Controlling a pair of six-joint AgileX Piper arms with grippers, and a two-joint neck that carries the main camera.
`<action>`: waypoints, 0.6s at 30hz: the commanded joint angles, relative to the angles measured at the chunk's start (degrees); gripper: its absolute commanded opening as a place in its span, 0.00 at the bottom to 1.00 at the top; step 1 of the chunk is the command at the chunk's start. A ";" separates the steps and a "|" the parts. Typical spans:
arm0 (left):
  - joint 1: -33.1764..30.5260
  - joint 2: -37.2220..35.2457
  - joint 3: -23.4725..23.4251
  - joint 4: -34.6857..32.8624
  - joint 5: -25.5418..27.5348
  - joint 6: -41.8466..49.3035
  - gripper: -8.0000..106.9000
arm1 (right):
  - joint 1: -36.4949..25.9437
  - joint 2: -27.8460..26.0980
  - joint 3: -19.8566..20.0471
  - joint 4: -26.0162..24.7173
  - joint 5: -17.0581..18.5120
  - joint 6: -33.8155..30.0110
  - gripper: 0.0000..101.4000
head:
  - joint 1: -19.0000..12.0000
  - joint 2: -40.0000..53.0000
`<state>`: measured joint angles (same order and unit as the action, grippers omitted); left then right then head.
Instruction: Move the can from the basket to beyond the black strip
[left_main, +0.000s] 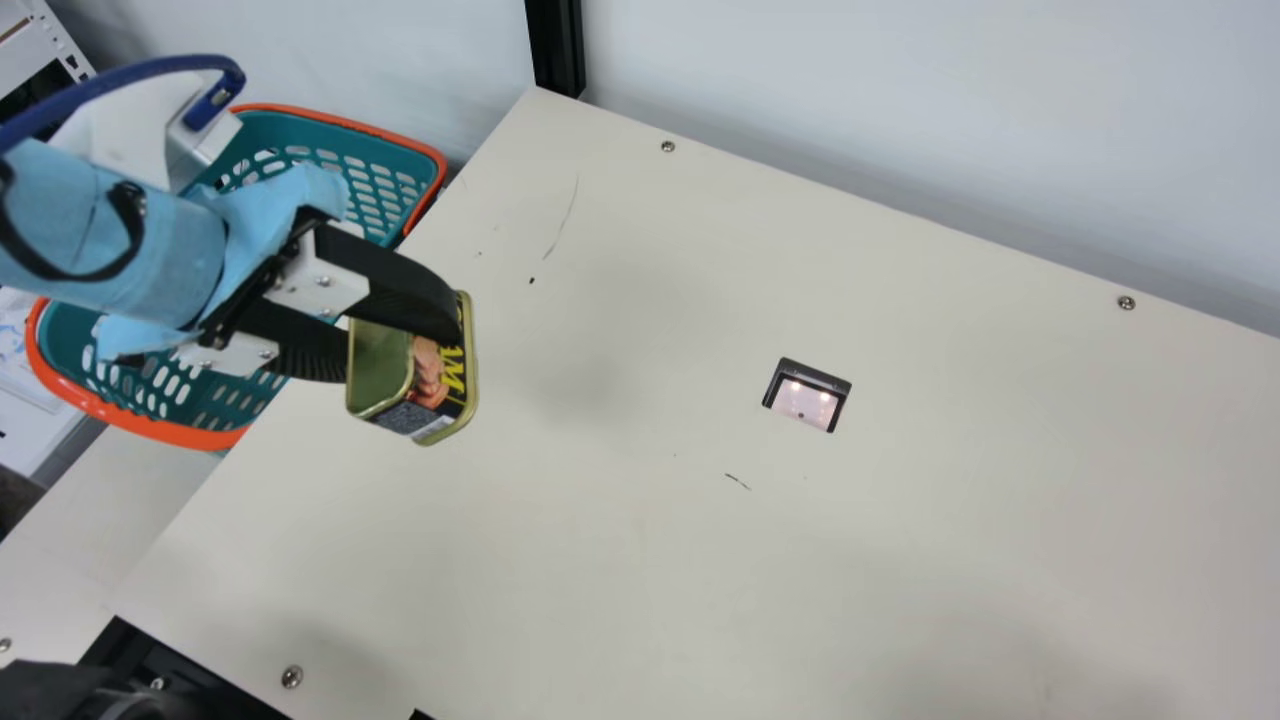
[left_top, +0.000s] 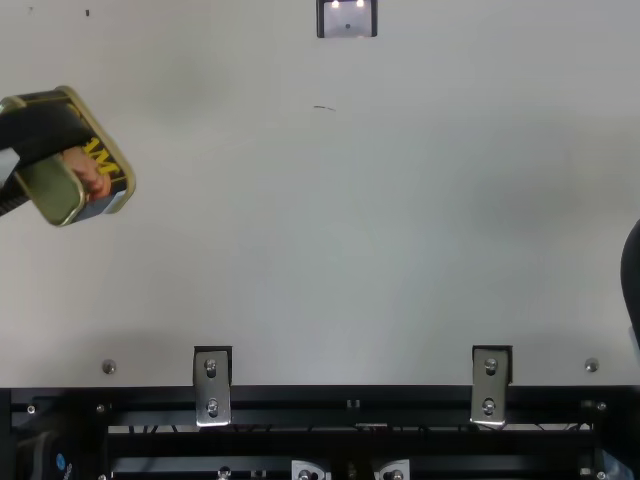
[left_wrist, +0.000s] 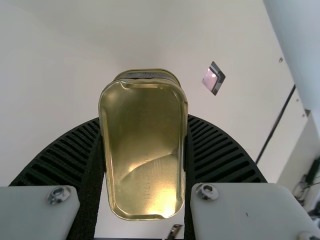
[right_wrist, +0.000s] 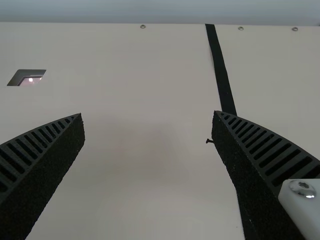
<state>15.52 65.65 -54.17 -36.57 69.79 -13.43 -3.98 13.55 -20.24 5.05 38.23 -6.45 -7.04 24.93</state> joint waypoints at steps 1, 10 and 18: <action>0.65 0.69 0.29 -2.94 0.11 -0.61 0.16 | 0.00 0.00 0.00 0.00 0.00 0.00 1.00 | -1.95 0.82; 2.25 1.98 1.93 -10.08 0.11 -3.25 0.16 | 0.00 0.00 0.00 0.00 0.00 0.00 1.00 | -1.95 0.82; 3.75 2.50 2.73 -11.50 0.11 -3.73 0.16 | 0.00 0.00 0.00 0.00 0.00 0.00 1.00 | -1.95 0.82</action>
<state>19.27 68.15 -51.44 -48.07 69.81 -17.16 -3.98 13.55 -20.24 5.05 38.23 -6.45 -7.33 24.93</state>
